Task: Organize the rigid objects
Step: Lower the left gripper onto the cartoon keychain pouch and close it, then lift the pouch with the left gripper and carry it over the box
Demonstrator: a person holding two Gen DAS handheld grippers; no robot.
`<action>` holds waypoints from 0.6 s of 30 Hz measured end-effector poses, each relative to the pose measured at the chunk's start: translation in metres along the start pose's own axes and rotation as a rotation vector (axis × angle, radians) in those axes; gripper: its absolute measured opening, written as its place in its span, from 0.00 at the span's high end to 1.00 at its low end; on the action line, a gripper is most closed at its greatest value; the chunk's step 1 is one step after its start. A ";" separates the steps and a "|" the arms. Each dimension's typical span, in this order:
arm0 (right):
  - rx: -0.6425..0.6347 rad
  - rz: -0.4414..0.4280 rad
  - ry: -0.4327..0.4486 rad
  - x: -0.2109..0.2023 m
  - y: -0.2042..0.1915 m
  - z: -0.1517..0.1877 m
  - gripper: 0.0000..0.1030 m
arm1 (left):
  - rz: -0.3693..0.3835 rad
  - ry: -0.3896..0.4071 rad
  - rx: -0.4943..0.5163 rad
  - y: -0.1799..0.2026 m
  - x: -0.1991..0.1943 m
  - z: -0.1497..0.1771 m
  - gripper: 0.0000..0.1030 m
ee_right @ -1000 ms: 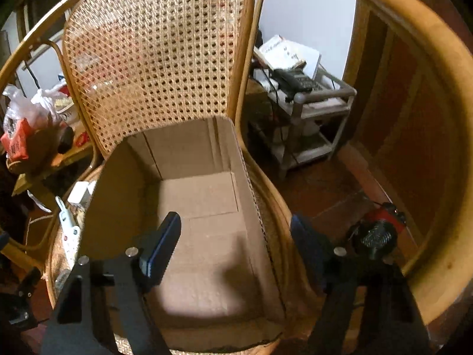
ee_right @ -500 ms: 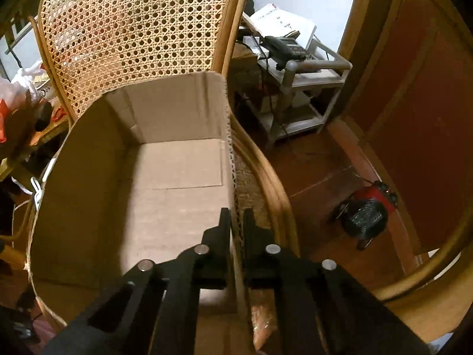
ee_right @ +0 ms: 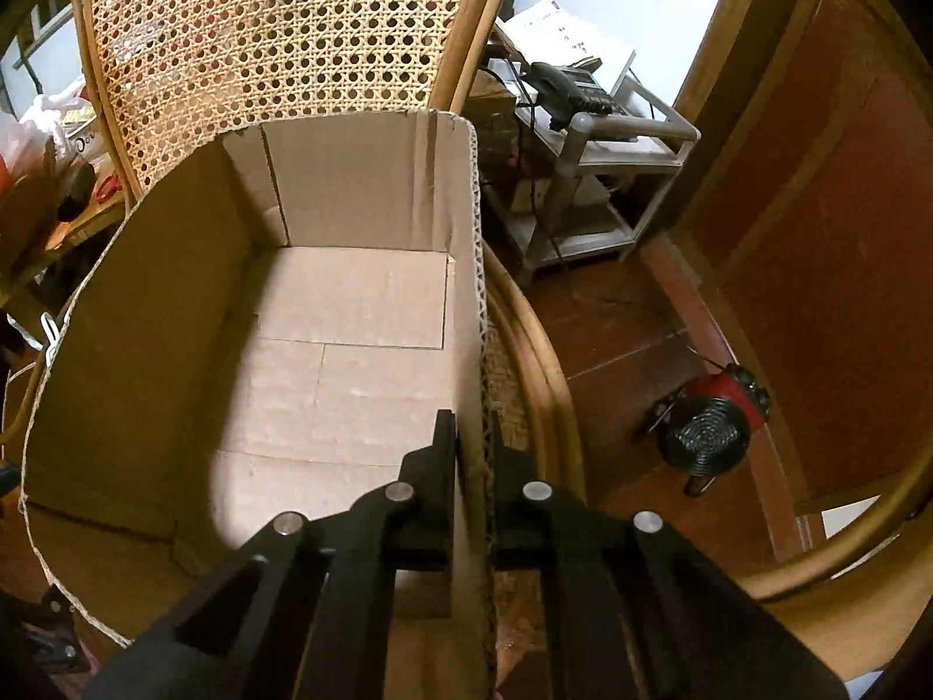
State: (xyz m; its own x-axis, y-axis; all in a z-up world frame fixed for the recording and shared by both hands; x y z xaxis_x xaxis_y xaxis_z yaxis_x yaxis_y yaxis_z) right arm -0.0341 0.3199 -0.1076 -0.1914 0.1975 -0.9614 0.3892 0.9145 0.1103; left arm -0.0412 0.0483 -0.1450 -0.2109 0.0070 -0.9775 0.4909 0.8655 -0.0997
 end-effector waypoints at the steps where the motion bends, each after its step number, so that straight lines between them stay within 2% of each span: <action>1: -0.001 0.000 -0.003 0.000 0.000 0.001 0.92 | -0.005 -0.006 0.001 0.001 0.002 0.000 0.10; 7: -0.011 0.006 -0.005 0.001 -0.002 0.001 0.92 | 0.018 -0.007 -0.001 0.001 0.005 -0.002 0.17; 9: -0.011 0.005 -0.006 0.000 -0.002 0.001 0.92 | 0.040 0.003 0.001 0.002 0.005 -0.001 0.23; 10: -0.011 0.006 -0.007 0.001 -0.002 0.001 0.92 | 0.064 0.004 0.003 0.003 0.005 -0.001 0.32; 11: -0.012 0.007 -0.008 0.001 -0.002 0.001 0.92 | 0.112 0.001 0.008 0.004 0.004 0.000 0.45; 12: -0.012 0.007 -0.010 0.001 -0.003 0.001 0.92 | 0.129 0.002 0.009 0.005 0.004 0.000 0.44; 18: -0.017 0.009 -0.009 0.001 -0.004 0.003 0.92 | 0.078 0.024 0.016 0.009 0.001 0.002 0.45</action>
State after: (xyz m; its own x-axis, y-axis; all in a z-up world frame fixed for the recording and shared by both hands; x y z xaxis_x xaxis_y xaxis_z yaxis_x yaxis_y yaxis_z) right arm -0.0327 0.3158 -0.1099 -0.1801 0.2022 -0.9627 0.3753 0.9187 0.1228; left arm -0.0357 0.0553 -0.1469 -0.1921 0.0861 -0.9776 0.5202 0.8536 -0.0270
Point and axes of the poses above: each gripper's, at about its wrist camera, not at the fingertips, and x roughly the way its jaws point, y to its right, z to its underside, the point moved 3 cm from there along x, roughly the way its jaws point, and after that the axes turned 13 degrees about -y, right-handed, at the moved point
